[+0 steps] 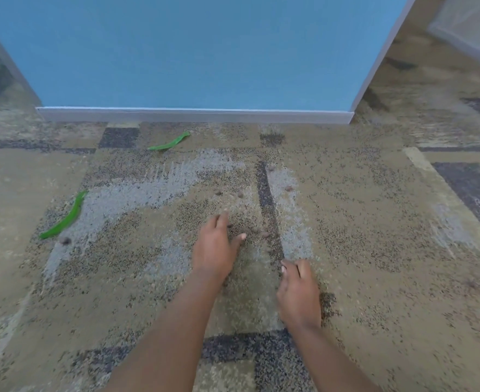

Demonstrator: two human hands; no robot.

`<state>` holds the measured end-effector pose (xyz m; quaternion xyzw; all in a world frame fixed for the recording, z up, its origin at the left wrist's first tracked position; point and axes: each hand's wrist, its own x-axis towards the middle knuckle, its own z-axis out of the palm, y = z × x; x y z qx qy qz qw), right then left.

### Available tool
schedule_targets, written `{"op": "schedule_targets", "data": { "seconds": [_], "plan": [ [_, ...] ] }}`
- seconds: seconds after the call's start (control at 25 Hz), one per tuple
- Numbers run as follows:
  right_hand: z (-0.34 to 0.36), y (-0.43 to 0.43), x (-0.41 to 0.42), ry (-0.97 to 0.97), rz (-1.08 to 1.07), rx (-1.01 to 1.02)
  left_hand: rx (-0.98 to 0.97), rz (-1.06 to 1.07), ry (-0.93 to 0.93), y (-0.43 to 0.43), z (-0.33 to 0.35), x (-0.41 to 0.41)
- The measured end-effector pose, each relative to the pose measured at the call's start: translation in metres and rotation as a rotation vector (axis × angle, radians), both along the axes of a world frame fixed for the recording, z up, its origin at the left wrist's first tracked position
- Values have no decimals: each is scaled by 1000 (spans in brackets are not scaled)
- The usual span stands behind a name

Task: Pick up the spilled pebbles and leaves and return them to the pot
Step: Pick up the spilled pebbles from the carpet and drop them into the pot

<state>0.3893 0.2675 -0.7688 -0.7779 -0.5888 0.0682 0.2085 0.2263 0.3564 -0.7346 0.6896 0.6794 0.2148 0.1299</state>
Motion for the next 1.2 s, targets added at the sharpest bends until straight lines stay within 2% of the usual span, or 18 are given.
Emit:
{"op": "schedule_targets", "data": {
  "seconds": [0.08, 0.16, 0.28, 0.36, 0.48, 0.6, 0.68, 0.8, 0.88, 0.96, 1.2],
  "plan": [
    [1, 1, 1, 10, 12, 15, -103, -43, -9, 25, 0, 13],
    [-1, 1, 1, 34, 27, 1, -146, -56, 110, 37, -9, 11],
    [-1, 4, 3, 95, 25, 0, -80, -130, 308, 39, -20, 10],
    [-2, 3, 2, 54, 24, 10, -33, -129, 330, 37, -26, 10],
    [-5, 3, 3, 43, 31, 25, 41, -100, 250, 32, -28, 6],
    [-6, 2, 4, 75, 21, -9, 51, -225, 166, 29, -19, -5],
    [-5, 4, 3, 94, 24, -16, 39, -227, 75, 28, -10, -13],
    [-4, 4, 3, 82, 31, -11, 35, 86, -236, 9, -8, -19],
    [-1, 3, 3, 85, 31, -24, -53, 308, -381, -23, -16, -18],
    [1, 3, 1, 108, 29, -37, -96, 386, -379, -48, -23, -19],
    [8, 73, -14, 48, 157, -59, -76, 373, -326, -42, -29, -19]
  ]
}}
